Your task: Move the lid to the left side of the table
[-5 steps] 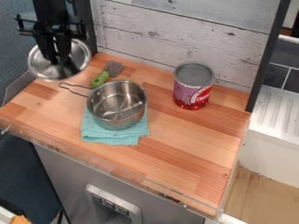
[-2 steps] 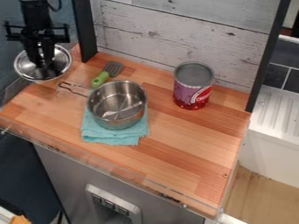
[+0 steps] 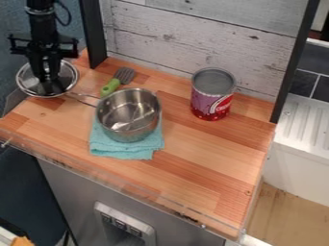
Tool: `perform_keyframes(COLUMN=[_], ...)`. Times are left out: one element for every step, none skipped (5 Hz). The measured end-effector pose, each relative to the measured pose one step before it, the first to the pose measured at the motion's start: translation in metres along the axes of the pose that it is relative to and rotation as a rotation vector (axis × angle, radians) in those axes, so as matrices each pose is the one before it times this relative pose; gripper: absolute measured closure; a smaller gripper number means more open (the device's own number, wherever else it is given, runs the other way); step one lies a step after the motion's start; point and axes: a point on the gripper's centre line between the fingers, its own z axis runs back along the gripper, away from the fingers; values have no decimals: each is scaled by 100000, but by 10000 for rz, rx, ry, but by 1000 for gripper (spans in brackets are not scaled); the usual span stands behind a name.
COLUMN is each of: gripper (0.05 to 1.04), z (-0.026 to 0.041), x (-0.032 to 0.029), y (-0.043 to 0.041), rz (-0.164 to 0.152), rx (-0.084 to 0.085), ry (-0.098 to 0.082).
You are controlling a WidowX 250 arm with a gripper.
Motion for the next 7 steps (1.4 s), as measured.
perform_keyframes(gripper=[805, 804, 804, 804, 804, 804, 804], z=[-963, 119, 109, 67, 414, 94, 14], x=[3, 246, 220, 35, 352, 105, -28], y=[-627, 7, 166, -134, 7, 0, -98], rz=[-88, 89, 42, 86, -44, -42, 45], rx=[187, 64, 92, -94, -8, 65, -25], ry=[132, -155, -75, 1, -90, -48, 16])
